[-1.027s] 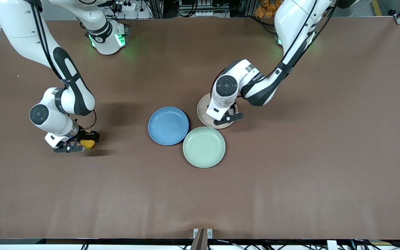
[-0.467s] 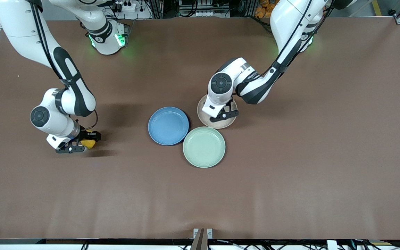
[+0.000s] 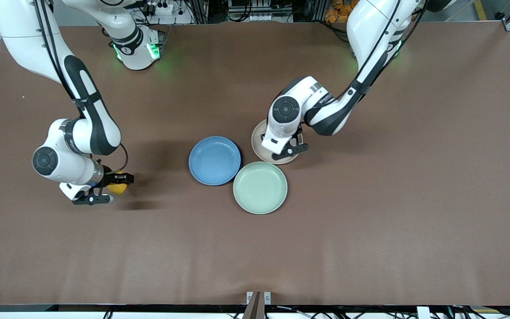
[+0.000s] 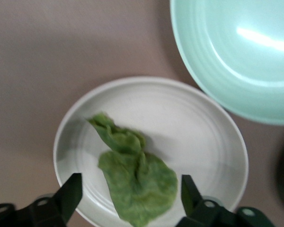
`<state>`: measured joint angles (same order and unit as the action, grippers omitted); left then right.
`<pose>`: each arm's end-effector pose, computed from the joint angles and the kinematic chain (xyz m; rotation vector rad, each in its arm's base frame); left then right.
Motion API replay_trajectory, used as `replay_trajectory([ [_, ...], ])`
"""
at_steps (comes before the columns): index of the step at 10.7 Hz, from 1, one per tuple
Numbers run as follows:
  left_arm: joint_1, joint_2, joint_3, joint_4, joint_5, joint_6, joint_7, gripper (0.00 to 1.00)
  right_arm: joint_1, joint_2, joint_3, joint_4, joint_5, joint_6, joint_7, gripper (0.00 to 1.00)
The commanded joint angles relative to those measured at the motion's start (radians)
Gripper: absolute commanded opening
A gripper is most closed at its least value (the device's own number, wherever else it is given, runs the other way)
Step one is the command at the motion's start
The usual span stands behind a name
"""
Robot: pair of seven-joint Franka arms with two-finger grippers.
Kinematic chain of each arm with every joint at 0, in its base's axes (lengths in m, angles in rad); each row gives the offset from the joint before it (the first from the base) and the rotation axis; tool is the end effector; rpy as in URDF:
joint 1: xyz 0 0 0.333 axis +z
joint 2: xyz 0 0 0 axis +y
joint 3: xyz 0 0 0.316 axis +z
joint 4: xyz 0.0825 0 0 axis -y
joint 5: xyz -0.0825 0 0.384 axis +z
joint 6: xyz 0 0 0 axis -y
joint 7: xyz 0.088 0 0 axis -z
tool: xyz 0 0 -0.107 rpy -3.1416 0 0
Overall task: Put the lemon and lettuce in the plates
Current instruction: 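Release the lettuce onto the beige plate while the right gripper lifts the lemon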
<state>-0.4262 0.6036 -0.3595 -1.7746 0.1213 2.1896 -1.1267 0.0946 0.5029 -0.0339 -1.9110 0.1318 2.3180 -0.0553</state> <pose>0.4688 -0.4398 0.2254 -3.0389 -0.4697 0.2707 0.6178 0.0408 0.2235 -3.0624 -0.0386 0.1458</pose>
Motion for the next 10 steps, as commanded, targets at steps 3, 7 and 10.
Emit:
replay_trajectory([
  [3, 0.076, -0.031, 0.051, 0.009, 0.043, -0.008, 0.109, 1.0, 0.029, -0.009, 0.112, 0.064, 0.009, -0.061, 0.156, 0.33],
  [7, 0.174, -0.058, 0.05, 0.046, 0.047, -0.089, 0.255, 1.0, 0.183, -0.013, 0.114, 0.09, 0.009, -0.09, 0.297, 0.35],
  [10, 0.234, -0.083, 0.051, 0.06, 0.057, -0.14, 0.33, 1.0, 0.293, -0.01, 0.111, 0.092, 0.008, -0.081, 0.411, 0.34],
])
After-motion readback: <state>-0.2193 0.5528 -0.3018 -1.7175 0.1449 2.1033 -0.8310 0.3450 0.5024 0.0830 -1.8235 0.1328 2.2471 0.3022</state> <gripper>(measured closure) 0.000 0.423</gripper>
